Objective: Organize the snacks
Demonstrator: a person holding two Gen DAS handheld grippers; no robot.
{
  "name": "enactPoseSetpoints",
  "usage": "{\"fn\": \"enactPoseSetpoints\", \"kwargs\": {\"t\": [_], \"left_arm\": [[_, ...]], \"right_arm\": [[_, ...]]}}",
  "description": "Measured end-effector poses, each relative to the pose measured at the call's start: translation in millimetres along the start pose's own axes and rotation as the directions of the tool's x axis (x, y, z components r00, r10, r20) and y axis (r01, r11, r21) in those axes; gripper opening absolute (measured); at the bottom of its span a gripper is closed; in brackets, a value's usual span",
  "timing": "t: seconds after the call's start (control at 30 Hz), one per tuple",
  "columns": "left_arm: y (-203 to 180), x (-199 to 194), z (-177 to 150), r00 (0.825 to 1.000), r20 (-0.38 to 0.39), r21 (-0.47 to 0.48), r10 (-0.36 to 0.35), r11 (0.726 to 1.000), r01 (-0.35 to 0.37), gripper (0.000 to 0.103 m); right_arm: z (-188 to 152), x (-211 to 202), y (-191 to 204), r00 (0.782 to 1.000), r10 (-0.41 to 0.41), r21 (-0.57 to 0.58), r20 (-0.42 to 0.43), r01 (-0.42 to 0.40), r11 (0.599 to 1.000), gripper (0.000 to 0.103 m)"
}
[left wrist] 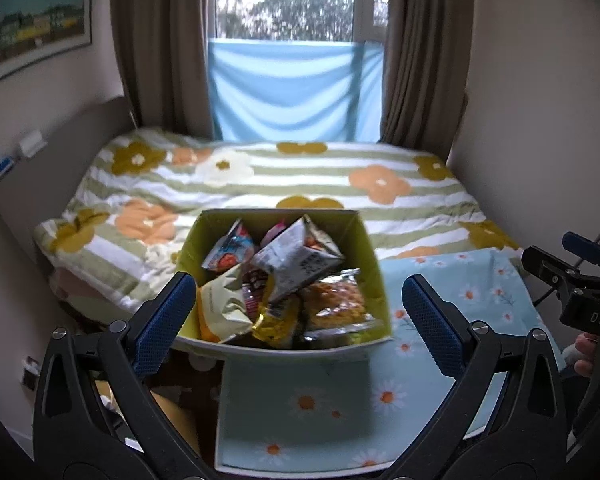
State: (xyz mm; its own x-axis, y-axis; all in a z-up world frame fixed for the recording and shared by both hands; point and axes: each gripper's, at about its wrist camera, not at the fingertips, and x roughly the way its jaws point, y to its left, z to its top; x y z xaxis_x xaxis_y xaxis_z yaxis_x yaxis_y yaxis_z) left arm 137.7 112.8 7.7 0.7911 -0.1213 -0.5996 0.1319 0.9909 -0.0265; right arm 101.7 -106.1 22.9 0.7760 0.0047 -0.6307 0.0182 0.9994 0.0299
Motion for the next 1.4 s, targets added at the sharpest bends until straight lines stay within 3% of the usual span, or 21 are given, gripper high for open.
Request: {"fn": "enactPoseSetpoints", "kwargs": {"t": [0.17,0.53,1.4], "left_arm": [[-17.6,-37.9,-24.9,0.999,0.053,-0.009,-0.003,1.000,0.003,0.102],[-36.8,-70.1,-45.4,0.996,0.084,0.002,0.001,1.000,-0.002,0.102],[-52.2,-76.7,-46.0,0.994,0.104,0.011,0.013,1.000,-0.014,0.102]], "right_arm": [[-24.8,-36.2,-13.7,0.999,-0.020,0.015,0.045,0.020,1.000,0.097],[-46.0,-74.5,-23.7,0.995,-0.029,0.030,0.096,0.027,0.999,0.097],[-48.5,-78.6,-31.0,0.992,-0.050,0.035,0.116,0.046,0.998,0.097]]}}
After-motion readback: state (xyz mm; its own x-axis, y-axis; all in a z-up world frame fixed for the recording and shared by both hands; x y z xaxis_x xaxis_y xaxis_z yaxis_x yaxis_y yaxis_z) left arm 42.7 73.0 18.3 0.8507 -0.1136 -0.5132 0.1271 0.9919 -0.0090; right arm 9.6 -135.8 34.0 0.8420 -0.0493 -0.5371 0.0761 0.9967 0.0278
